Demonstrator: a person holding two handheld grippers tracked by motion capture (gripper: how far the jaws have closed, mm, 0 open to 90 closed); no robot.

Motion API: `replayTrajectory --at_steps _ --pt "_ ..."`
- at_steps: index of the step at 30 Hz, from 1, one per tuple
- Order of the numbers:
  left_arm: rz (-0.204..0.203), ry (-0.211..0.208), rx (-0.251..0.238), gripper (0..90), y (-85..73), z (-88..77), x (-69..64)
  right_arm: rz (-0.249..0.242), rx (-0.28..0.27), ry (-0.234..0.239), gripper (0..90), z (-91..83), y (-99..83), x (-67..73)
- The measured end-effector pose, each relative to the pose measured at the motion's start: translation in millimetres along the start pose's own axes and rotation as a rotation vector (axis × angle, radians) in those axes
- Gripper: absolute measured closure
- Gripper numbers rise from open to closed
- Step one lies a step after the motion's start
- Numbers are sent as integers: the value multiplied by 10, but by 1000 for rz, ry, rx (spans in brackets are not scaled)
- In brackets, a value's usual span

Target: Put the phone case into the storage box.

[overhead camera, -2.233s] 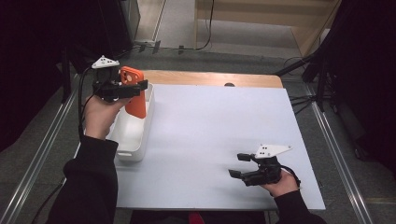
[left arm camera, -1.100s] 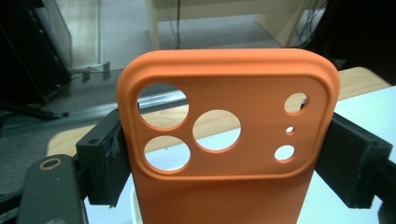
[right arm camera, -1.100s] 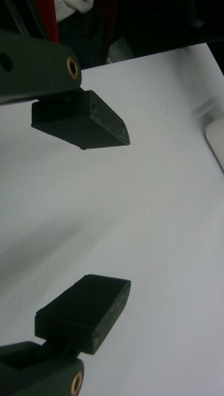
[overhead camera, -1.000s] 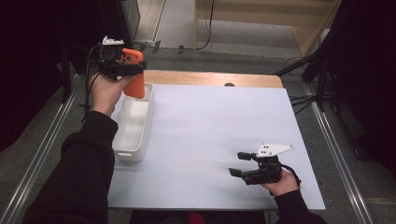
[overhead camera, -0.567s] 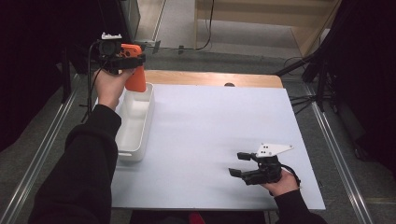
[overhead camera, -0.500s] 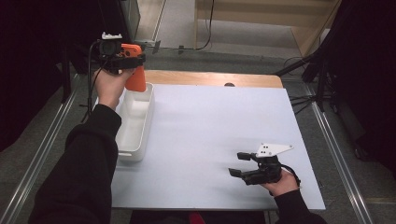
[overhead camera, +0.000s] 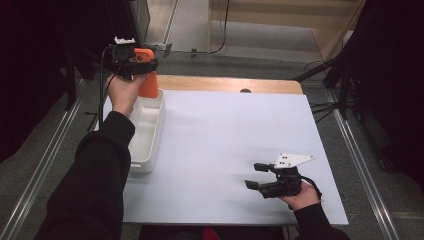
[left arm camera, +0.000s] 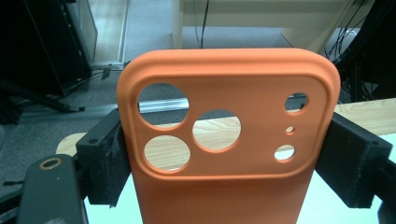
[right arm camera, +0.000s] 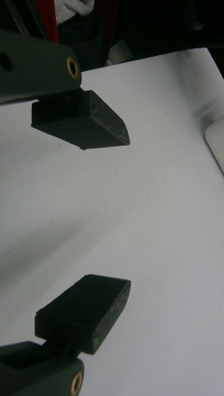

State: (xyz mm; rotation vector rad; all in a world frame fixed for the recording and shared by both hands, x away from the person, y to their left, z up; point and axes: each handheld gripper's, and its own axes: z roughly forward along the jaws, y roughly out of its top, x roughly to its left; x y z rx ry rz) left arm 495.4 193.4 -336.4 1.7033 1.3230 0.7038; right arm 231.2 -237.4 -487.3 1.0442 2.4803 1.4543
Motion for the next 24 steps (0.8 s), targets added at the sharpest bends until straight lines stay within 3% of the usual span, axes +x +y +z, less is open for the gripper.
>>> replayTrajectory --at_steps 7,17,24 --pt "-4 16 7 158 -69 79 -10 -3 2 1 250 2 -1 2" --pt "23 32 32 158 -165 219 -41 -4 3 3 250 8 1 3" --pt "13 36 44 158 -249 276 -29 -5 0 2 250 5 -2 2"
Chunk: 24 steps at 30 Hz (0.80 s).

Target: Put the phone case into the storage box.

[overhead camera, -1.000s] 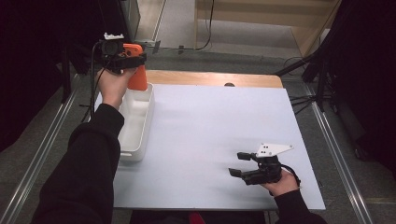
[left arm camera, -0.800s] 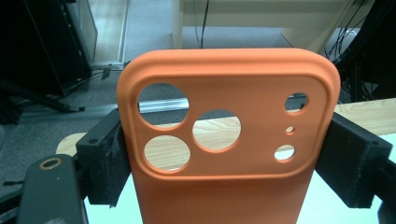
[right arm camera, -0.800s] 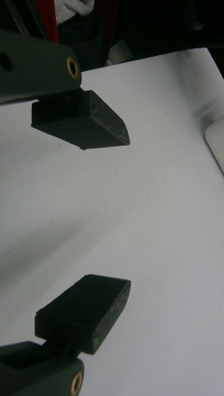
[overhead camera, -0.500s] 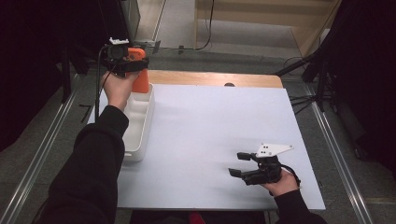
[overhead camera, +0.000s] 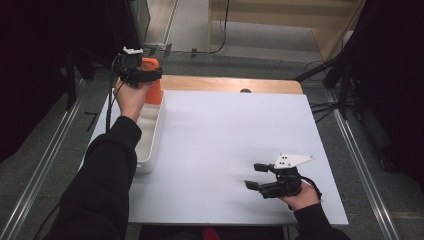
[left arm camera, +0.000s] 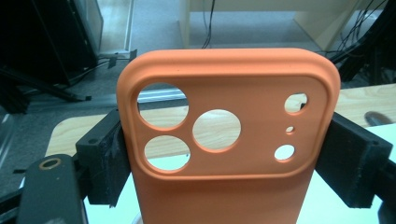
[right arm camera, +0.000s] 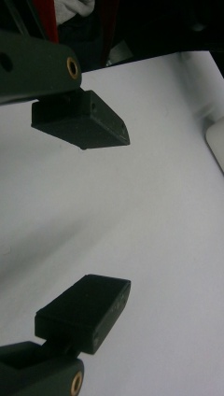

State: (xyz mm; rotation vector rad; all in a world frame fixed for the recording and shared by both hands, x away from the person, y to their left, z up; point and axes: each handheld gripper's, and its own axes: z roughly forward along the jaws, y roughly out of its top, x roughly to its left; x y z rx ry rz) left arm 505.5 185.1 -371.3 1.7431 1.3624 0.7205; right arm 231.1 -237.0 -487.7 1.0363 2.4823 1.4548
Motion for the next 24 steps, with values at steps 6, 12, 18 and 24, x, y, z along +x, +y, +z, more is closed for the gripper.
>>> replayTrajectory --at_steps 6,12,18,24 --pt "16 8 16 157 -87 50 15 7 2 1 250 2 3 2" --pt "12 7 23 157 -150 93 17 4 3 2 250 5 3 5" --pt "13 9 36 157 -213 128 35 5 2 1 250 1 -1 2" --pt "28 8 60 156 -254 158 40 6 4 2 250 6 1 4"
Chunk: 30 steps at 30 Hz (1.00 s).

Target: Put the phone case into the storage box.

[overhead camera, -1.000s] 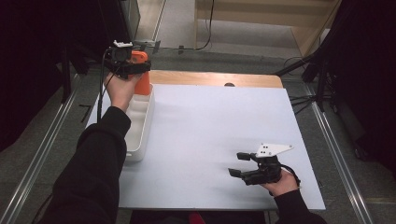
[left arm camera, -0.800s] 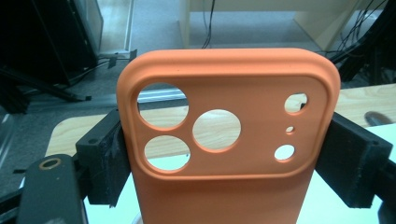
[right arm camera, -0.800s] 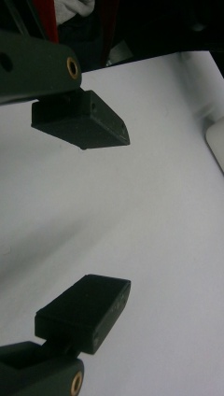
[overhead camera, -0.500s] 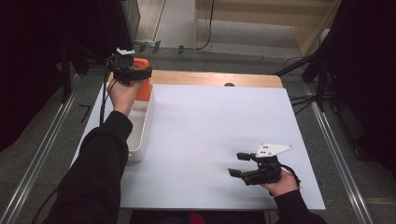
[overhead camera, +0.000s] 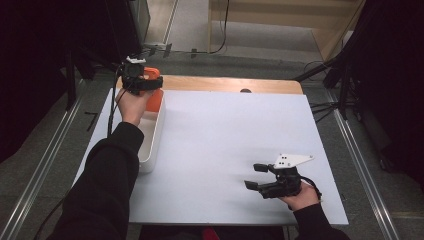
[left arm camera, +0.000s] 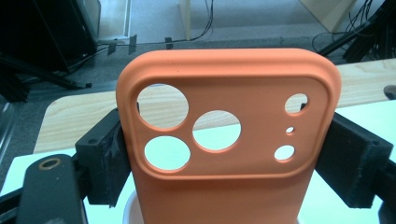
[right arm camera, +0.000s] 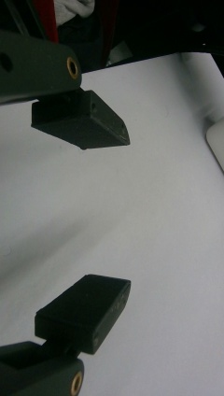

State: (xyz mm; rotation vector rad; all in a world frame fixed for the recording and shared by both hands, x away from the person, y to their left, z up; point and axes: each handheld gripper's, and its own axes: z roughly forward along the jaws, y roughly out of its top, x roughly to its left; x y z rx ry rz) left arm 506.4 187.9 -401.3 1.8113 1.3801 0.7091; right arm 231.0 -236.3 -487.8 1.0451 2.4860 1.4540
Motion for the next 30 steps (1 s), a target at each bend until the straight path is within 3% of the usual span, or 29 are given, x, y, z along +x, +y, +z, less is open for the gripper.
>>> replayTrajectory --at_steps 30 --pt "-11 6 45 154 -176 130 2 4 3 3 250 5 0 -3"
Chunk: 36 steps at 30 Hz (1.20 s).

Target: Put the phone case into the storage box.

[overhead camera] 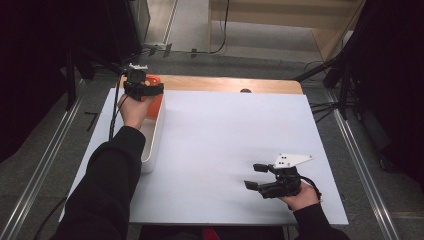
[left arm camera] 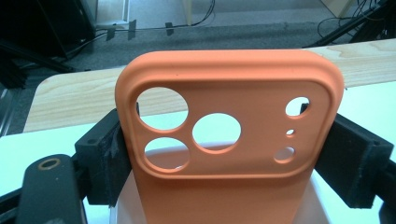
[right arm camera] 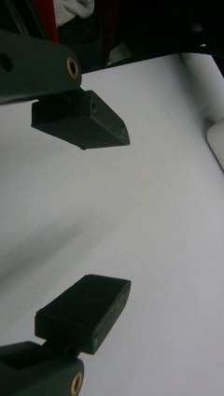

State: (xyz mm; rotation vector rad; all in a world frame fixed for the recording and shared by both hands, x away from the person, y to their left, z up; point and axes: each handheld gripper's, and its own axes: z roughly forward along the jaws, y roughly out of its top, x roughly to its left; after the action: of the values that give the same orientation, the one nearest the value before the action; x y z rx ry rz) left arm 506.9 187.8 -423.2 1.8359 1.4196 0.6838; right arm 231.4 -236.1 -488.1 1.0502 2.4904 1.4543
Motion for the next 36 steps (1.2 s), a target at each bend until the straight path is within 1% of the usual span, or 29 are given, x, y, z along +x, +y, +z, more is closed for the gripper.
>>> replayTrajectory --at_steps 7,15,16,17,19,22,23,26,32,33,36 --pt "14 14 18 154 -17 26 -12 1 -1 1 250 -1 0 -1" --pt "15 21 20 152 -17 27 -21 1 0 2 250 -1 0 2" --pt "34 28 25 151 -19 28 -30 4 2 5 250 -1 0 4" --pt "43 33 23 149 -21 29 -36 4 2 5 250 0 -1 4" --pt "48 39 21 145 -22 31 -43 4 2 6 250 1 -1 4" --pt "44 40 19 123 -13 30 -43 3 2 6 250 3 0 4" --pt "37 45 7 64 -4 25 -45 2 3 6 250 4 0 4" --pt "42 47 4 42 3 15 -42 3 3 7 250 4 0 4" --pt "26 19 3 43 23 -34 -16 3 4 8 250 6 0 5" --pt "28 16 5 44 31 -54 -11 2 4 9 250 6 0 5" --pt "18 3 2 45 53 -102 -5 3 7 9 250 8 2 5"
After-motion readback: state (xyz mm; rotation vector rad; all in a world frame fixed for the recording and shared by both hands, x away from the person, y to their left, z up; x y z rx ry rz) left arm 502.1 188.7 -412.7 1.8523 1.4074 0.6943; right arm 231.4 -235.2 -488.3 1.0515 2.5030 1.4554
